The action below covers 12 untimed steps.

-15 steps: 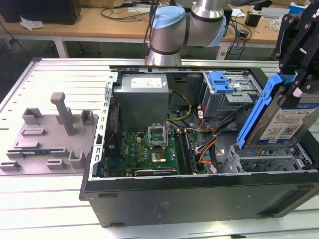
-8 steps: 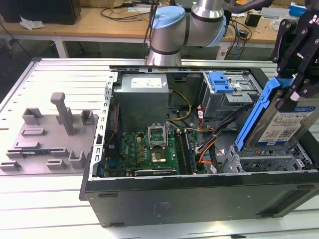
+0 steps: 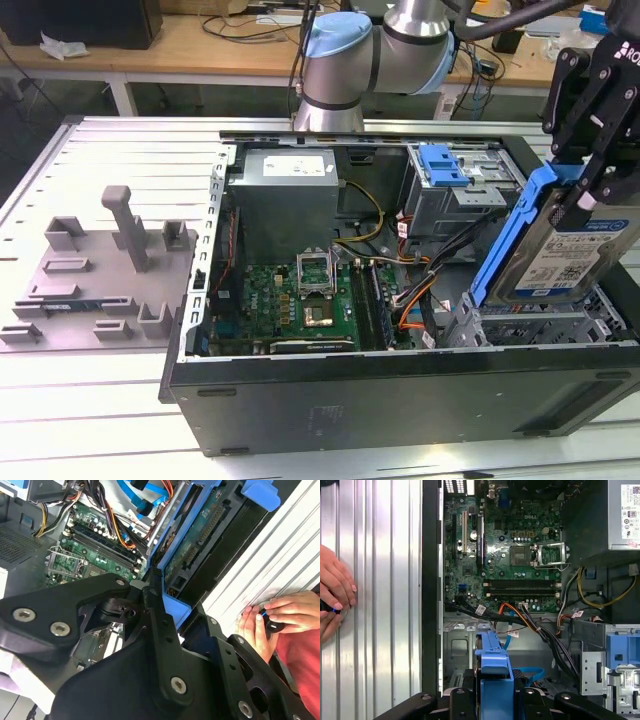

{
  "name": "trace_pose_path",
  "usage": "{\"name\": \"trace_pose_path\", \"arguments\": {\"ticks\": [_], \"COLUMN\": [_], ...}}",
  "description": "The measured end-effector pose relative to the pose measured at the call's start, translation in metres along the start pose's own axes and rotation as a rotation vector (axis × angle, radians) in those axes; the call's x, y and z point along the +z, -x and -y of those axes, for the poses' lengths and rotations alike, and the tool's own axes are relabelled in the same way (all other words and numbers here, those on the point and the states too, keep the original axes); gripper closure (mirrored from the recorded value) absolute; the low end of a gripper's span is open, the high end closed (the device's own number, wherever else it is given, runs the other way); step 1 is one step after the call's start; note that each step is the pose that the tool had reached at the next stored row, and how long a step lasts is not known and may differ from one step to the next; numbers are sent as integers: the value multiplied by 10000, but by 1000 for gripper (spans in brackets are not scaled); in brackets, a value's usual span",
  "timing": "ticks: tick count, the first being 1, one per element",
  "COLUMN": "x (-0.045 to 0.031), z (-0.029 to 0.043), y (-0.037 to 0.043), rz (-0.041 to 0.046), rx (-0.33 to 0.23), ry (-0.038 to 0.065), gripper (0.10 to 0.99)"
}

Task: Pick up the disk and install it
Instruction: 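Insert the disk into the insertion slot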

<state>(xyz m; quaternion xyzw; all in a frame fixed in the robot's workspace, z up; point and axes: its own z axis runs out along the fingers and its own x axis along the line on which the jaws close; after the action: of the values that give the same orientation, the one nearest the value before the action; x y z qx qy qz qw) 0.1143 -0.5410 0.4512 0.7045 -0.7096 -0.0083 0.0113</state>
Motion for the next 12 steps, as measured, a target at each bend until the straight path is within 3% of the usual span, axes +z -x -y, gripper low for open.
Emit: {"name": "trace_pose_path", "arguments": {"ticks": [12], "x": [162], "z": [5], "y": [-7], "rz": [1], "rx": [19], "ry": [2], "gripper": [722]}}
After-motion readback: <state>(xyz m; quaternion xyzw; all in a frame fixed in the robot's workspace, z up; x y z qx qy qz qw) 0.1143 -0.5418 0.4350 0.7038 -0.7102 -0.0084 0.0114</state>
